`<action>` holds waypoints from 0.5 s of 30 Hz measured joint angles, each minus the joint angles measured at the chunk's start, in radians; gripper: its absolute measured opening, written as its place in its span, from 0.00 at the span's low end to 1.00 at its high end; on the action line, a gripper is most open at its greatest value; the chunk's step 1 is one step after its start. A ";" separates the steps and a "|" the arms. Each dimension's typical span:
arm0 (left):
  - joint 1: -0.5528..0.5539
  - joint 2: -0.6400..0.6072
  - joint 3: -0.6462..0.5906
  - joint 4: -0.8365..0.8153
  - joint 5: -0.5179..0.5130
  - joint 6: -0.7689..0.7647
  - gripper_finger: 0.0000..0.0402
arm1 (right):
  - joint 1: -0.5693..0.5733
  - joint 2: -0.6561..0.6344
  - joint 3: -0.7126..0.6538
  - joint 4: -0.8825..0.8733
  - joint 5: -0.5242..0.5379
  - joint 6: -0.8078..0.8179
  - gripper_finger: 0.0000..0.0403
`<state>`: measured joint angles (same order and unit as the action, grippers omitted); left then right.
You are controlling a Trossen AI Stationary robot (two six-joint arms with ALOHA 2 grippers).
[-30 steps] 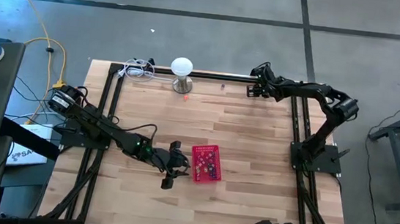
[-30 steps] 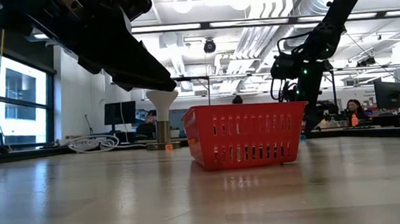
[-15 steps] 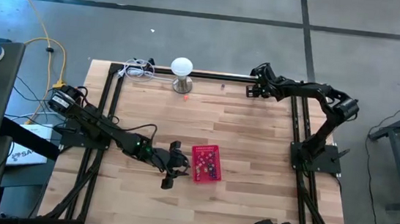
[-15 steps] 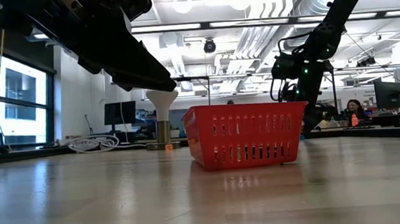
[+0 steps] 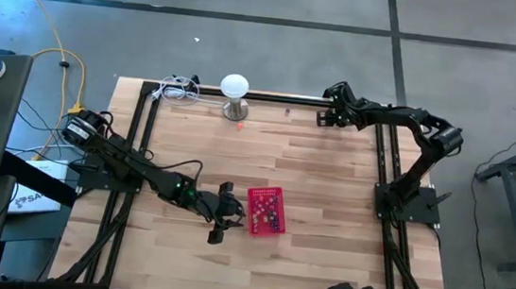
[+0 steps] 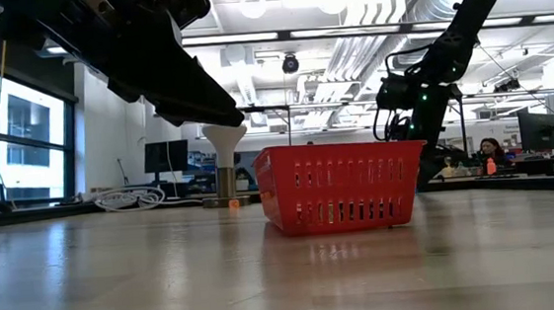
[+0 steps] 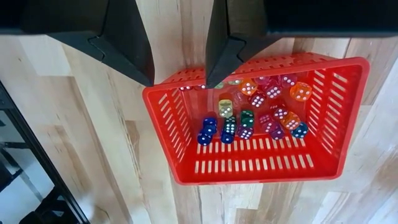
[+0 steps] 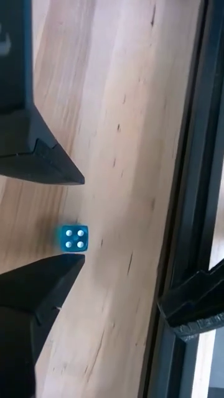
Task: Pick & Place Dice
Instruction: Put the light blue die into the red basket
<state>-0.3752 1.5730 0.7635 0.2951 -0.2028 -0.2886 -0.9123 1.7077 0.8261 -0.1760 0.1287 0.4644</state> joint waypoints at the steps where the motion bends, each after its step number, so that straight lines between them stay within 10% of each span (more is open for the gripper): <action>1: 0.000 0.000 0.000 0.000 0.003 0.000 0.34 | 0.000 0.000 0.000 -0.001 -0.001 -0.007 0.43; 15: 0.000 0.000 0.000 0.000 0.002 0.000 0.34 | 0.000 0.000 0.000 -0.015 0.011 -0.019 0.27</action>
<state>-0.3752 1.5730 0.7635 0.2951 -0.2003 -0.2882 -0.9119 1.7077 0.8257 -0.1908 0.1394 0.4449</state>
